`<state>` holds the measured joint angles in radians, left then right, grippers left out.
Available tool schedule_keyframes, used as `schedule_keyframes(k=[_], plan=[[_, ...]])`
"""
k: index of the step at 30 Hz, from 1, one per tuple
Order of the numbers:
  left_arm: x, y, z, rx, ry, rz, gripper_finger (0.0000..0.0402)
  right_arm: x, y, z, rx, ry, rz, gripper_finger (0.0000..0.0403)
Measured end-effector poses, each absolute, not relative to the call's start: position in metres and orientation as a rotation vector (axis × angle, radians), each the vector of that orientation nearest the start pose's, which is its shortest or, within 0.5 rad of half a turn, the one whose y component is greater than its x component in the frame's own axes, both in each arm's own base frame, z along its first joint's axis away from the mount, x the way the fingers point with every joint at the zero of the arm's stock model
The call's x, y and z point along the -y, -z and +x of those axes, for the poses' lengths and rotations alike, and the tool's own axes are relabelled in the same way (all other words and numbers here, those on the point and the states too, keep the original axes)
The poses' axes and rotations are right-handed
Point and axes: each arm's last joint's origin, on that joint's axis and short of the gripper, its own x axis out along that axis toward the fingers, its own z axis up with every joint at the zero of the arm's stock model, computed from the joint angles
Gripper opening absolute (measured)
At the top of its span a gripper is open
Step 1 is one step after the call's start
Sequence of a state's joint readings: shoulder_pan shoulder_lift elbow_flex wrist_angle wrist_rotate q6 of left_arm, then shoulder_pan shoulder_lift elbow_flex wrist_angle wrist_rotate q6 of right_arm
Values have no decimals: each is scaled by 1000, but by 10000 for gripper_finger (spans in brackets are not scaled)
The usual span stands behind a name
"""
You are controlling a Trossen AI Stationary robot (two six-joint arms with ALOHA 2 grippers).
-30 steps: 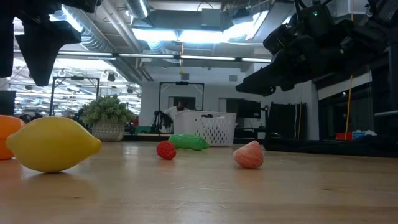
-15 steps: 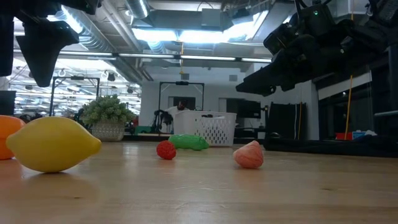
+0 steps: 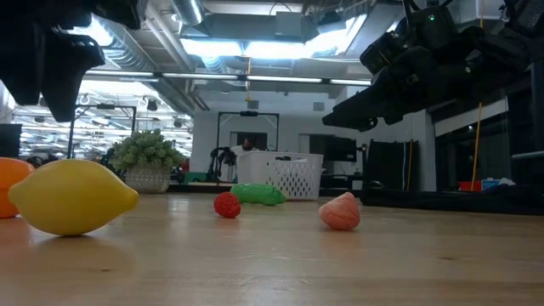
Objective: Pick and placing Produce into tupperware
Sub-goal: Put the orange into the basket
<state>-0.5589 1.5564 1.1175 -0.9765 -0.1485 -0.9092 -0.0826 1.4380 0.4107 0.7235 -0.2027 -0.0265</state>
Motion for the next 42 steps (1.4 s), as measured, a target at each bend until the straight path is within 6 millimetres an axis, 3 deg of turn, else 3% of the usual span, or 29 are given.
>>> schedule_keyframes(k=[18,32,42], plan=[[150,-182,249,-1513,-341,-212,292,15,-158,254,-298,-132,18,240],[150,-176,248,-1538,-361,-223,292,15,-158,255,-295,-131,39,240],[147,-161,240,-1577,-364,-237,292,12,-158,255,-295,-144,36,240]])
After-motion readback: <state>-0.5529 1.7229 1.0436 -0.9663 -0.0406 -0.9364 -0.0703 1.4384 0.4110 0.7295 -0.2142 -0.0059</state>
